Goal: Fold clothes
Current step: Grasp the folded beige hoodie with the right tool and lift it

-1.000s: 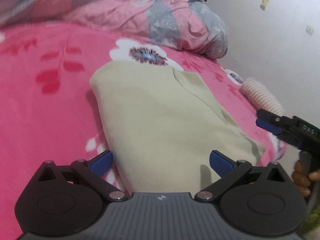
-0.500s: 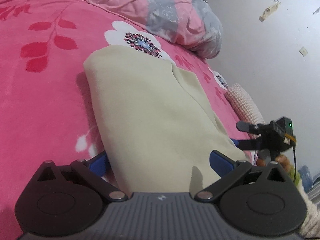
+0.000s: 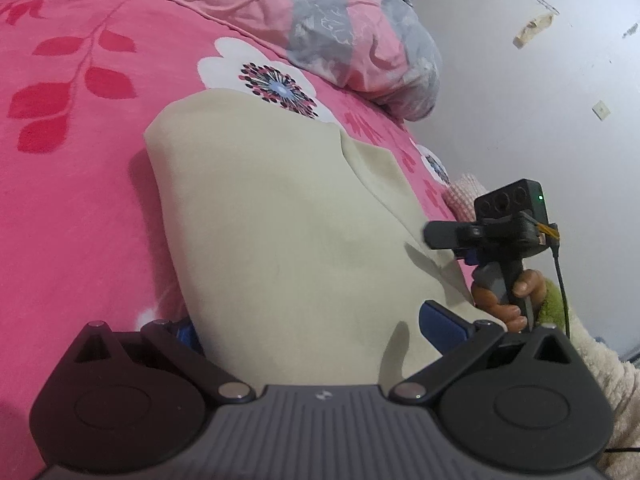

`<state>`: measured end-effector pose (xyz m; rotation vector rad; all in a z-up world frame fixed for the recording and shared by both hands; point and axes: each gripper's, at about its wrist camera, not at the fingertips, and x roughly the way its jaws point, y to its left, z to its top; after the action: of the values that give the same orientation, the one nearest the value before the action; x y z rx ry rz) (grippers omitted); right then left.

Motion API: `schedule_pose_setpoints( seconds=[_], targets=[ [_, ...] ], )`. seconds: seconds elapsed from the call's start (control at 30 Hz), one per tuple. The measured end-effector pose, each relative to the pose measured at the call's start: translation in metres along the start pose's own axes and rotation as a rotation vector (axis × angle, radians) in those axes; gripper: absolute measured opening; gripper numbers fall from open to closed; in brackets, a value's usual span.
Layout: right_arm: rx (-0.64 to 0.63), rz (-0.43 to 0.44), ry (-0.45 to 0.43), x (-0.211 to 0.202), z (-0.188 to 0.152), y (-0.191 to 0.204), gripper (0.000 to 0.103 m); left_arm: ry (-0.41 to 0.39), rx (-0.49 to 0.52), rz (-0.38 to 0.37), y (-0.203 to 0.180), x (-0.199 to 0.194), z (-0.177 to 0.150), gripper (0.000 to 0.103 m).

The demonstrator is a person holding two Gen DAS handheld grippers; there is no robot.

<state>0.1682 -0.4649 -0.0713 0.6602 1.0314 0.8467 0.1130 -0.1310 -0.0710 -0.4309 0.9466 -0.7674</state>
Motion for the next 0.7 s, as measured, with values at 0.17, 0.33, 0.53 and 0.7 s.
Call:
schedule_pose_setpoints(
  seconds=[0.17,0.33,0.53,0.7],
  targets=[
    [-0.014,-0.064,0.0,0.005,0.007,0.013,0.053,0.007,-0.029,0.006,-0.006,-0.003,0.005,0.103],
    [-0.053,-0.133,-0.043,0.0,0.0,0.036,0.046,-0.002,-0.018,-0.008,-0.021,-0.01,0.009,0.103],
    [-0.116,-0.188,-0.107,-0.033,-0.012,0.06,0.042,-0.012,0.054,-0.079,-0.067,-0.016,0.021,0.103],
    [-0.171,-0.288,-0.183,-0.099,-0.021,0.078,0.041,0.04,0.141,-0.188,-0.13,0.015,0.035,0.103]
  ],
)
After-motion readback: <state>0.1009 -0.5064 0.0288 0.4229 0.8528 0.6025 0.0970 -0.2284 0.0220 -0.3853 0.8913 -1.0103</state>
